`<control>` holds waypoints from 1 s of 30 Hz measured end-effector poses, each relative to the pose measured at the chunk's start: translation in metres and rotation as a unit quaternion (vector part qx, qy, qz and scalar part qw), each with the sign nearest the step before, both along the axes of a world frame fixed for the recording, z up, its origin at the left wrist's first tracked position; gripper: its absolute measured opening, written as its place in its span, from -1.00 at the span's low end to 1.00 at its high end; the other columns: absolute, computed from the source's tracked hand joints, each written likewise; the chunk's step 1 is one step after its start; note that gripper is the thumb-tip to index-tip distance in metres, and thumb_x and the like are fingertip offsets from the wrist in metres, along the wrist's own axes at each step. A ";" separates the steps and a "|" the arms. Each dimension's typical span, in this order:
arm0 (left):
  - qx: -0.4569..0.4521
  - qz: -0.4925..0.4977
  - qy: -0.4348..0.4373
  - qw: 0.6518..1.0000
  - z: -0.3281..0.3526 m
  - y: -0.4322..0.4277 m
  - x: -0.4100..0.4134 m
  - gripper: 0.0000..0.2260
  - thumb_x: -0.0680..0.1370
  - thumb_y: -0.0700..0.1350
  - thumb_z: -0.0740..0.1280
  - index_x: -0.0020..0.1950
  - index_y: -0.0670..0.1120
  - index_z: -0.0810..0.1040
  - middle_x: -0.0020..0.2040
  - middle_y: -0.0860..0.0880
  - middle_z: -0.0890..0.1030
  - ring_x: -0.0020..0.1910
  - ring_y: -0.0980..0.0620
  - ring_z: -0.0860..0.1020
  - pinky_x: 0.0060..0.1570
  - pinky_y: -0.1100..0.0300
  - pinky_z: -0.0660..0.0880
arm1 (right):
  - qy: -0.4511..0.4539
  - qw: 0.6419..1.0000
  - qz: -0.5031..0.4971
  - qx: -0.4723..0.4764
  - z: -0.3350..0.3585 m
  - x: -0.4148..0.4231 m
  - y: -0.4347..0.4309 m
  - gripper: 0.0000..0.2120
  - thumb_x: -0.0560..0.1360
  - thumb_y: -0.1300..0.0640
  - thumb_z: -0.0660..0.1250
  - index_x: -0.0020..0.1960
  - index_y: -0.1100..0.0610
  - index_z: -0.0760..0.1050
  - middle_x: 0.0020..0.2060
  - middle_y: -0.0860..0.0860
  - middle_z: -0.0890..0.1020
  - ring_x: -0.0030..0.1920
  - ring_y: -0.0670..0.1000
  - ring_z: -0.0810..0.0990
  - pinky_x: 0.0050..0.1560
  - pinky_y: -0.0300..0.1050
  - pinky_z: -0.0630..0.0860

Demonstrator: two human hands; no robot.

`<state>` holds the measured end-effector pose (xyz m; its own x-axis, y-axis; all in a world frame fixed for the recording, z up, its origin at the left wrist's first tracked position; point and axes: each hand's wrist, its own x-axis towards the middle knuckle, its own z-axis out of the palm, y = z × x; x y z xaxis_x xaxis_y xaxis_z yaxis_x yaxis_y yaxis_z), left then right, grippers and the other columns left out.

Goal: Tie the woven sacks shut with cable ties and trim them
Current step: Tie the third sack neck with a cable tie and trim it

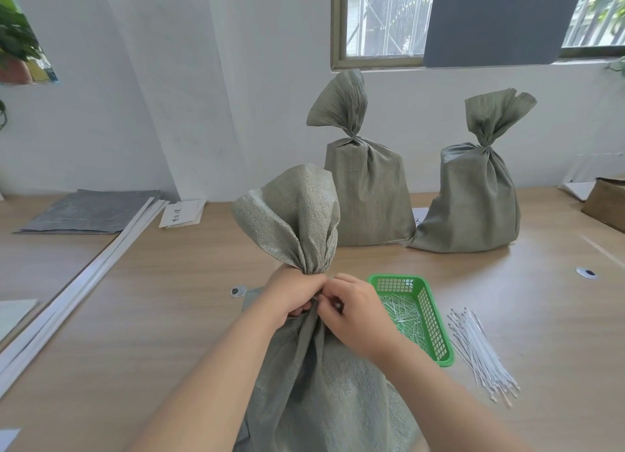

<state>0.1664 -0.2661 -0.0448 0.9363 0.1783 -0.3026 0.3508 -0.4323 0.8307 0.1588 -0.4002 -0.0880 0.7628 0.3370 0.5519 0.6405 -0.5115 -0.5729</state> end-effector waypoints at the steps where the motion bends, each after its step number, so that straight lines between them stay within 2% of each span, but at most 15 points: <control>1: -0.005 0.000 -0.015 1.000 -0.003 0.000 0.000 -0.86 0.41 -0.14 0.37 -0.34 -0.06 0.50 -0.52 0.02 0.45 -0.54 0.07 0.37 -0.54 0.35 0.27 | 0.011 1.000 0.007 0.004 0.000 0.001 -0.002 -0.72 0.41 0.23 0.28 -0.35 0.06 0.22 -0.42 -0.09 0.31 -0.37 -0.17 0.28 -0.32 -0.24 0.18; 3: -0.044 -0.012 -0.046 0.998 -0.008 -0.001 -0.001 -0.97 0.43 -0.17 0.41 -0.22 -0.09 0.62 -0.35 0.04 0.60 -0.35 0.09 0.52 -0.39 0.32 0.41 | 0.031 0.999 0.030 0.020 0.000 0.002 -0.007 -0.73 0.43 0.30 0.30 -0.36 0.17 0.26 -0.42 -0.01 0.35 -0.36 -0.16 0.30 -0.26 -0.35 0.25; 4: -0.071 -0.023 -0.062 0.995 -0.009 -0.002 -0.001 -0.94 0.44 -0.21 0.42 -0.12 -0.11 0.67 -0.25 0.03 0.65 -0.24 0.09 0.57 -0.30 0.30 0.48 | 0.038 0.998 0.046 0.028 0.000 0.002 -0.010 -0.73 0.44 0.33 0.31 -0.36 0.21 0.28 -0.42 0.03 0.37 -0.36 -0.15 0.30 -0.21 -0.39 0.28; 7: -0.121 -0.036 -0.093 0.988 -0.013 -0.003 0.000 -0.86 0.48 -0.28 0.45 0.00 -0.13 0.70 -0.14 0.03 0.70 -0.13 0.10 0.62 -0.17 0.31 0.53 | 0.050 0.996 0.066 0.030 -0.001 0.001 -0.015 -0.75 0.44 0.34 0.32 -0.35 0.23 0.32 -0.40 0.04 0.40 -0.34 -0.16 0.33 -0.25 -0.29 0.32; 9: -0.153 -0.027 -0.091 0.984 -0.016 -0.002 0.001 -0.92 0.51 -0.25 0.47 -0.05 -0.09 0.68 -0.20 0.05 0.69 -0.18 0.11 0.63 -0.24 0.32 0.51 | 0.053 0.997 0.059 0.022 -0.003 0.002 -0.018 -0.77 0.44 0.31 0.32 -0.34 0.20 0.35 -0.40 0.00 0.41 -0.35 -0.17 0.33 -0.29 -0.31 0.27; 11: -0.183 -0.019 -0.072 0.980 -0.018 0.001 -0.002 -0.89 0.54 -0.20 0.46 -0.17 -0.03 0.66 -0.26 0.06 0.67 -0.25 0.13 0.60 -0.33 0.30 0.47 | 0.061 0.997 0.050 0.022 -0.004 0.003 -0.021 -0.75 0.44 0.29 0.33 -0.35 0.17 0.33 -0.41 -0.03 0.39 -0.37 -0.16 0.32 -0.31 -0.31 0.25; 14: -0.227 -0.037 -0.048 0.972 -0.022 0.006 -0.003 -0.87 0.54 -0.13 0.47 -0.22 -0.04 0.66 -0.27 0.06 0.69 -0.26 0.12 0.59 -0.31 0.23 0.39 | 0.087 0.995 0.030 0.030 -0.005 0.005 -0.024 -0.71 0.47 0.26 0.34 -0.36 0.15 0.32 -0.43 -0.07 0.35 -0.39 -0.14 0.30 -0.33 -0.27 0.25; 17: -0.238 -0.083 -0.044 0.967 -0.022 0.010 -0.006 -0.84 0.50 -0.02 0.46 -0.20 -0.07 0.60 -0.30 0.10 0.64 -0.37 0.25 0.52 -0.35 0.28 0.32 | 0.128 0.991 0.018 0.046 -0.008 0.006 -0.026 -0.68 0.49 0.25 0.34 -0.37 0.06 0.33 -0.46 -0.12 0.35 -0.42 -0.15 0.30 -0.35 -0.29 0.24; 20: -0.205 -0.117 -0.056 0.970 -0.018 0.010 -0.008 -0.72 0.48 0.10 0.41 -0.28 -0.07 0.53 -0.35 0.13 0.55 -0.45 0.29 0.43 -0.41 0.35 0.30 | 0.147 0.988 0.018 0.035 -0.007 0.006 -0.027 -0.74 0.48 0.25 0.33 -0.35 0.14 0.35 -0.46 -0.08 0.36 -0.42 -0.15 0.28 -0.35 -0.25 0.25; 23: -0.148 -0.074 -0.077 0.983 -0.021 0.008 -0.006 -0.64 0.54 0.13 0.41 -0.36 -0.05 0.55 -0.36 0.15 0.59 -0.28 0.19 0.54 -0.18 0.29 0.44 | 0.153 0.987 0.036 0.021 -0.004 0.004 -0.025 -0.78 0.46 0.27 0.31 -0.33 0.17 0.37 -0.45 -0.11 0.36 -0.42 -0.14 0.30 -0.34 -0.28 0.25; 25: -0.166 -0.060 -0.096 0.980 -0.024 0.007 -0.006 -0.71 0.53 0.07 0.46 -0.34 -0.03 0.61 -0.29 0.14 0.66 -0.11 0.11 0.61 -0.03 0.24 0.48 | 0.154 0.987 0.050 0.026 -0.004 0.002 -0.025 -0.75 0.47 0.28 0.32 -0.33 0.09 0.37 -0.45 -0.15 0.37 -0.42 -0.14 0.32 -0.34 -0.32 0.24; 27: -0.218 -0.071 -0.080 0.970 -0.025 0.010 -0.008 -0.92 0.50 -0.06 0.50 -0.18 -0.01 0.67 -0.17 0.15 0.71 -0.03 0.15 0.65 -0.03 0.33 0.50 | 0.168 0.984 0.052 0.042 -0.004 0.002 -0.027 -0.72 0.50 0.24 0.34 -0.34 0.06 0.37 -0.47 -0.15 0.37 -0.43 -0.15 0.30 -0.35 -0.32 0.24; 30: -0.227 -0.144 -0.048 0.962 -0.023 0.017 -0.010 -0.91 0.50 -0.24 0.49 -0.14 -0.08 0.63 -0.24 0.17 0.66 -0.21 0.29 0.61 -0.22 0.47 0.46 | 0.223 0.970 0.055 0.075 -0.002 0.001 -0.030 -0.69 0.55 0.09 0.36 -0.34 0.13 0.42 -0.50 -0.12 0.36 -0.45 -0.13 0.25 -0.38 -0.25 0.23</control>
<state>0.1564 -0.2495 -0.0681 0.9543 -0.2232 -0.1985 0.1837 -0.0856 0.9792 0.1599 -0.4304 -0.0898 0.9007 0.3722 0.2243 0.3580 -0.3430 -0.8684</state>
